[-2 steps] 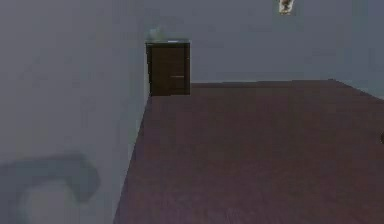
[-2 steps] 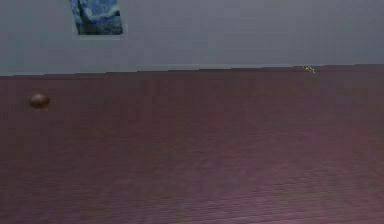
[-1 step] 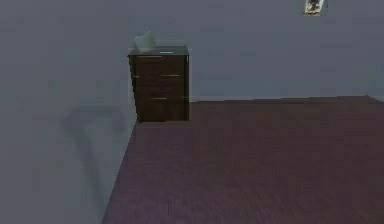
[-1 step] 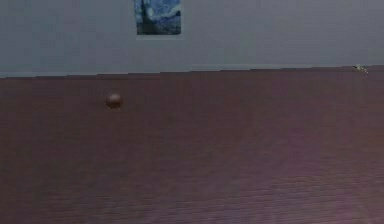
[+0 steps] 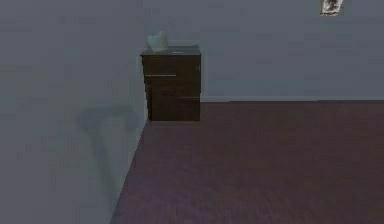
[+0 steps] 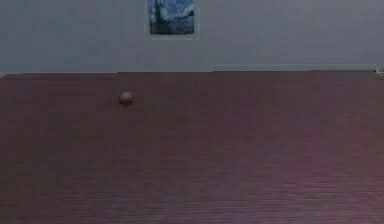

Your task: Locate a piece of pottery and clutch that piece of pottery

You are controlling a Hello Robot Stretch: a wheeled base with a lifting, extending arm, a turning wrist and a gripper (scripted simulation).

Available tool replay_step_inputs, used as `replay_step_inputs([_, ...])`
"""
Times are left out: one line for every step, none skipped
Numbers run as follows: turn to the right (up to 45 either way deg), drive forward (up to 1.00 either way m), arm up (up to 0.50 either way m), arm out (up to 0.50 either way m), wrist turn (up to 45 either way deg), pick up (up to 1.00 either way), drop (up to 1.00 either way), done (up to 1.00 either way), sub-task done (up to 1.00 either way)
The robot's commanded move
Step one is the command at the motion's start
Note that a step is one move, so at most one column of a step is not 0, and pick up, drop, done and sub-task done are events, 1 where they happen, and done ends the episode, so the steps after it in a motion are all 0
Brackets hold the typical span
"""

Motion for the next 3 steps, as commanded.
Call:
replay_step_inputs([0.0,1.0,0.0,0.0,0.0,0.0,0.0,0.0,0.0])
replay_step_inputs([0.0,0.9,0.0,0.0,0.0,0.0,0.0,0.0,0.0])
replay_step_inputs([-45.0,0.0,0.0,0.0,0.0,0.0,0.0,0.0,0.0])
